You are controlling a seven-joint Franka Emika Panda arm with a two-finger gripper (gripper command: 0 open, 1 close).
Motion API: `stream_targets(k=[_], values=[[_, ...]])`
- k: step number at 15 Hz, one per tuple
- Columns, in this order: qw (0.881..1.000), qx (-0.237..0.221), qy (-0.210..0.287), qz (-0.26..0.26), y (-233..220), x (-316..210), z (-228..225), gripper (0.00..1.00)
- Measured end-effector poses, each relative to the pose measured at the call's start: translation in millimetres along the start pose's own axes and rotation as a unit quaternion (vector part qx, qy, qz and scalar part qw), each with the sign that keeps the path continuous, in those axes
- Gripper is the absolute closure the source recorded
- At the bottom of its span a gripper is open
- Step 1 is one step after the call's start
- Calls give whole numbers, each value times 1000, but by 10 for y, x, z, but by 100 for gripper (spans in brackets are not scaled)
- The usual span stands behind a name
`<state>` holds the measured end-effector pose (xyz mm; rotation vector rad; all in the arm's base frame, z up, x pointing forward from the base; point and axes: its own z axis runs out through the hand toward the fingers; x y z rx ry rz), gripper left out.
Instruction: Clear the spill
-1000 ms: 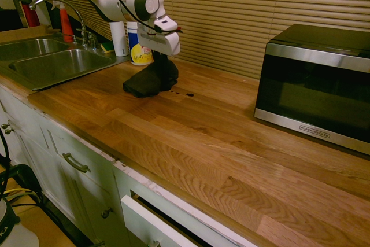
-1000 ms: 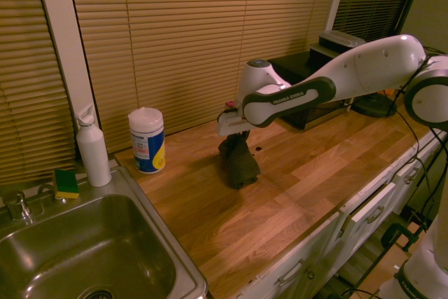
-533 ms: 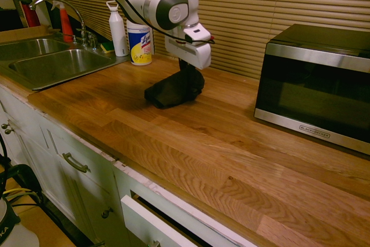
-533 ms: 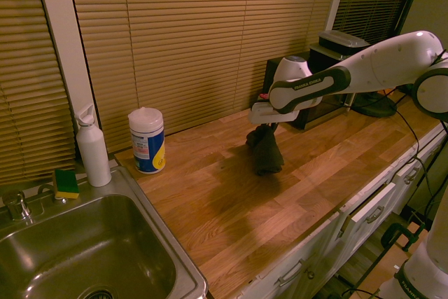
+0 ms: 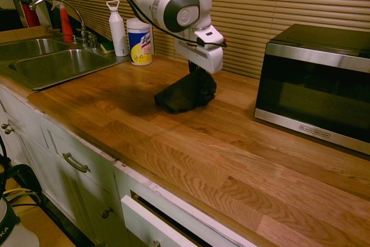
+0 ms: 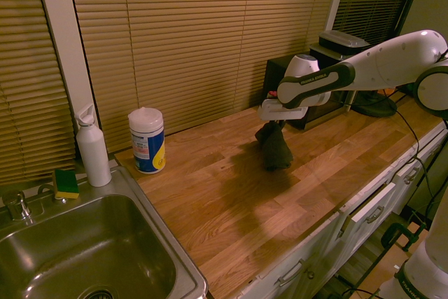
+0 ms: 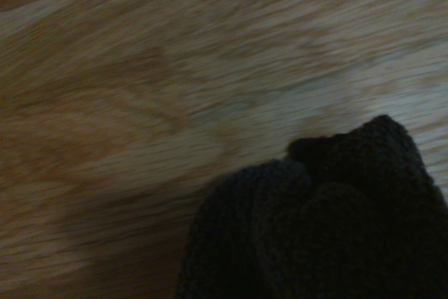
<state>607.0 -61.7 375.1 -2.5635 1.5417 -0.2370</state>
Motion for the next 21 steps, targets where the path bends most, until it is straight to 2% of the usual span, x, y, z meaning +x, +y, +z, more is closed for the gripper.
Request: stream_targets(k=[8, 14, 20, 21], values=[[996, -14, -4, -85, -655, -1379, -18, 100], [988, -33, 1, -148, -910, -2577, 22, 100], [985, -34, -7, -166, -1263, -3369, 91, 100], [986, -34, -7, -165, -1324, -3439, 109, 0]])
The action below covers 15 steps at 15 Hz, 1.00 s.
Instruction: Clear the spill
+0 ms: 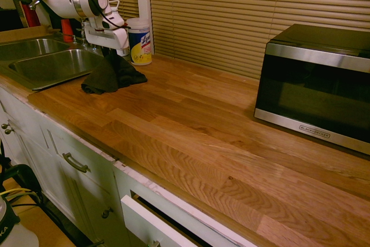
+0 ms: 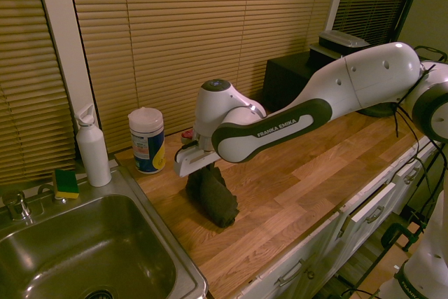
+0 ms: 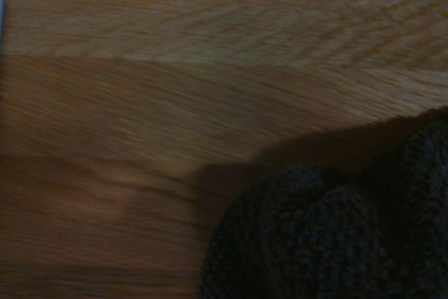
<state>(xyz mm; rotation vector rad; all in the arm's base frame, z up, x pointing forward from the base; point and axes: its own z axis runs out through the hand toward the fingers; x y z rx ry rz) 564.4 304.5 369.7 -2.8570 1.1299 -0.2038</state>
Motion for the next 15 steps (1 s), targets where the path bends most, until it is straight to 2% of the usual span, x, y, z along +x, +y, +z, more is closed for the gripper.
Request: stream_targets(k=[3, 9, 15], values=[[1000, -5, -1, -6, -170, -108, 27, 0], [1000, -11, -1, -6, -192, -94, -8, 0], [1000, -5, 12, -2, -148, -75, -443, 0]])
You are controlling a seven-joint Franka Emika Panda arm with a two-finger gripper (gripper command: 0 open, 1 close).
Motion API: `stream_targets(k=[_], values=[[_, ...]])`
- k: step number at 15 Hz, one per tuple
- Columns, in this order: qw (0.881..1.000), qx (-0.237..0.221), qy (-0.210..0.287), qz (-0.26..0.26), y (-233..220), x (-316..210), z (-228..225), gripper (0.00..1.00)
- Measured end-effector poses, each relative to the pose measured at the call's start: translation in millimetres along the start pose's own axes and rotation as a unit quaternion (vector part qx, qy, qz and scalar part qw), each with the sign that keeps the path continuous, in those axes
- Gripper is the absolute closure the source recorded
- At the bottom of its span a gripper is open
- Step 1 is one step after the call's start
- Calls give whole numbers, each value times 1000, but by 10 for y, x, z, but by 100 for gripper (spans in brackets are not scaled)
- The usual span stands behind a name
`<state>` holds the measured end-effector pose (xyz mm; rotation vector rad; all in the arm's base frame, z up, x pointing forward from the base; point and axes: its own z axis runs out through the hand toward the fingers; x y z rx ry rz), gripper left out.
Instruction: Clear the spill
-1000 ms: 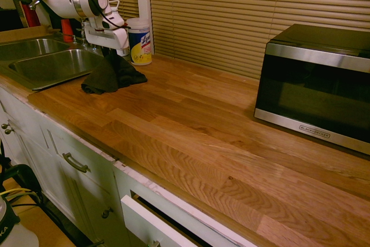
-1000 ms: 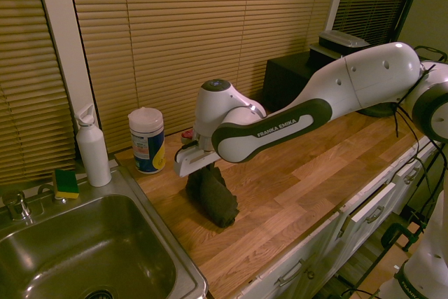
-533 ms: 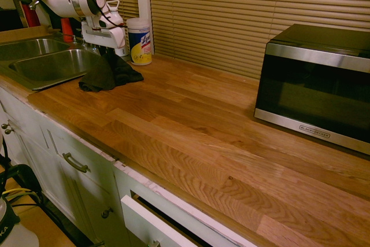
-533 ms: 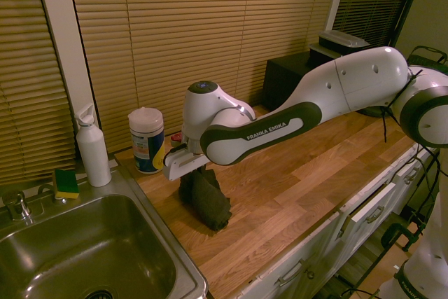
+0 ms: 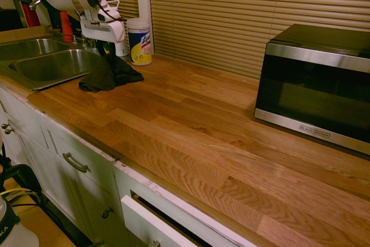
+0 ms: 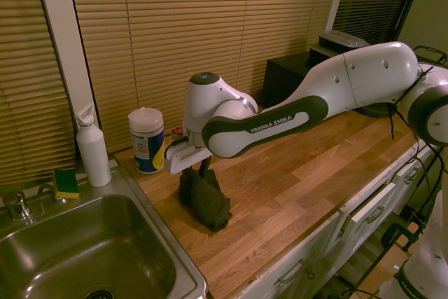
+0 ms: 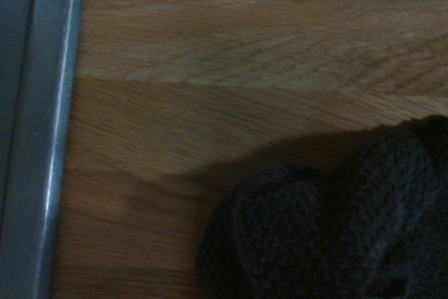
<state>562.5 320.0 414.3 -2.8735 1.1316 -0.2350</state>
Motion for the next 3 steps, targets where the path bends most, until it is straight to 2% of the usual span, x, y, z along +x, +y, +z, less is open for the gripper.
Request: stream_targets(k=[3], values=[[1000, 18, 13, 5, 69, -5, -504, 0]])
